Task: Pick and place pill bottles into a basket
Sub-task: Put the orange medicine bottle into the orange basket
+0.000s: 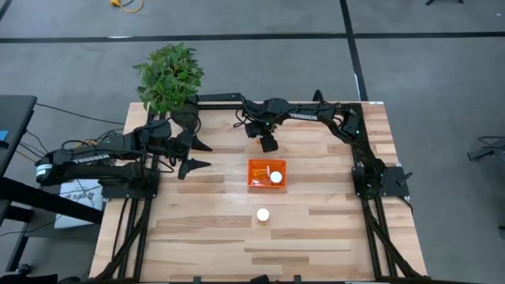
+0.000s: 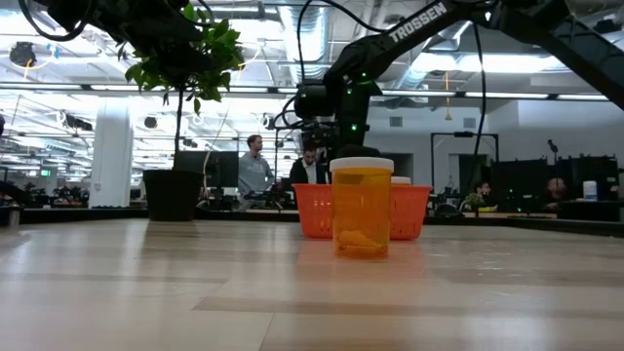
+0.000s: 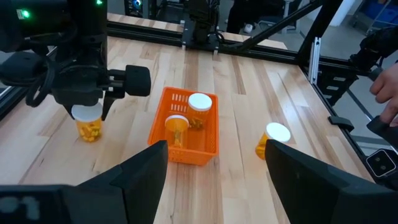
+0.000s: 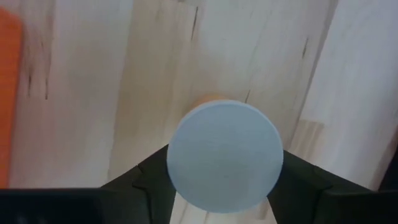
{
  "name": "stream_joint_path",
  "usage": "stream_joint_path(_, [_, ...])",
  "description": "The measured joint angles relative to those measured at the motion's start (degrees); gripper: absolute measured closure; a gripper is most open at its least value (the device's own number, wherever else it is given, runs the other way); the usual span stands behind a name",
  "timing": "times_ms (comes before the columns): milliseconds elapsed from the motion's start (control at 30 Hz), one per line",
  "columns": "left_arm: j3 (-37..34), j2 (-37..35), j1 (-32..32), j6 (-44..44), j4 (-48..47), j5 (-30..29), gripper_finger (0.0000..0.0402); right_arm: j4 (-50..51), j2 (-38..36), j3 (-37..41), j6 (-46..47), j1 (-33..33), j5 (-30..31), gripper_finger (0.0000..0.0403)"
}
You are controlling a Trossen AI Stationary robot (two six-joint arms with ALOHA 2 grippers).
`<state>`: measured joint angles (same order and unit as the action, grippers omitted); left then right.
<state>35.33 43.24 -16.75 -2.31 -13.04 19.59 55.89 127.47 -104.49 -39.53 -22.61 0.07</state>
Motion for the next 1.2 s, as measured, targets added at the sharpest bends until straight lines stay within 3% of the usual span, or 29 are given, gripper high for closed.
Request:
stream_joint_path(167, [0.0, 0.0, 0.0, -0.02, 0.0, 0.0, 0.0142, 1.51, -0.16, -1.03, 0.2, 0.06, -0.03, 0.0219])
stream_joint_path(367, [0.0, 0.0, 0.01, -0.54, -0.04, 0.0, 0.0142, 2.36, -0.41, -3.36, 0.94, 0.08, -0.26, 0.0199])
stream_joint_path(700, [0.0, 0.0, 0.02, -0.81, -0.05, -0.02, 0.0142, 4.87, -6.5, -3.45, 1.01, 0.13, -1.57, 0.022])
stream_joint_path(933, [0.0, 0.0, 0.02, -0.87, -0.04, 0.0, 0.0142, 8.73, -10.23, -3.45, 2.02, 1.6, -1.82, 0.0199])
stream_joint_path(1200, [0.0, 0.0, 0.04, -2.4, 0.07, 1.23, 0.0142, 13.45, -13.11, -3.45, 3.2, 3.95, -3.55, 0.0222])
